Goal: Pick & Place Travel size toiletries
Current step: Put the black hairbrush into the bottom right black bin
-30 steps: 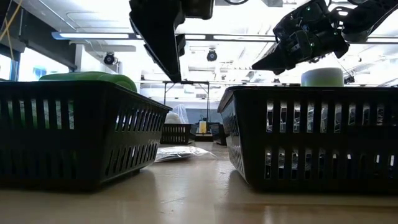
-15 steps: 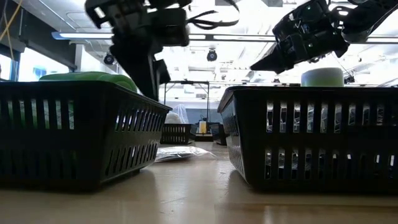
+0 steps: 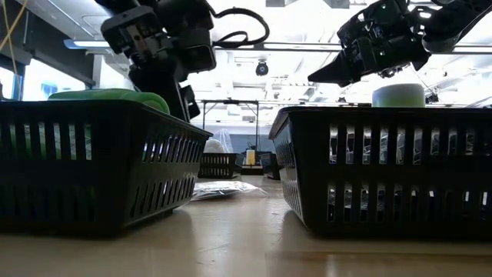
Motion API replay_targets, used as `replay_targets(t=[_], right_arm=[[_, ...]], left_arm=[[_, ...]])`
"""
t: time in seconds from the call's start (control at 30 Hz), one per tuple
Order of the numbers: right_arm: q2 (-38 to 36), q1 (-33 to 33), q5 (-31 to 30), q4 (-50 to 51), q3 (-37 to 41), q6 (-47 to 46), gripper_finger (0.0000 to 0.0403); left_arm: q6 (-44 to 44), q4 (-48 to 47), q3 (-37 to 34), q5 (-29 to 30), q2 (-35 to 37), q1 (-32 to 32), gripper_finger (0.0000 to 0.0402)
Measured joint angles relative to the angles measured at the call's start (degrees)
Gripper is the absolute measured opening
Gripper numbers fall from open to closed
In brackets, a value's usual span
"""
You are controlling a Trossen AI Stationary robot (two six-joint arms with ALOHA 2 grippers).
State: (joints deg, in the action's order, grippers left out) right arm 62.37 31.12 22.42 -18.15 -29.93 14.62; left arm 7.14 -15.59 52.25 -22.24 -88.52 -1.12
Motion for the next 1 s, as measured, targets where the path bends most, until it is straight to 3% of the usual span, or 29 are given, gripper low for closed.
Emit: replay_targets(t=[0.27,0.4,0.63,0.93,1.0], right_arm=[[0.0,0.01,0.15,-0.17,0.0,-1.12,0.0003],[0.0,0.01,0.24,-0.1,0.0,-1.51,0.0003],[0.0,0.01,0.24,-0.07,0.0,-1.41,0.0003],[0.0,-0.01,0.24,0.35,0.0,-1.32,0.0003],[0.0,-0.01,0.24,0.82,0.0,-1.32,0.0003]], left_arm=[[0.9,3.61,0.02,-0.06,-0.63,-0.01,0.0058],[2.16,3.22,-0.02,0.24,-3.82,0.04,0.0058],[5.74,11.71,0.11,0.18,-9.09,-0.01,0.0058],[10.75,10.79,0.02,1.06,-11.91,-0.01,0.0058],[10.77,10.94,0.04,3.59,-11.88,-0.01,0.0058]])
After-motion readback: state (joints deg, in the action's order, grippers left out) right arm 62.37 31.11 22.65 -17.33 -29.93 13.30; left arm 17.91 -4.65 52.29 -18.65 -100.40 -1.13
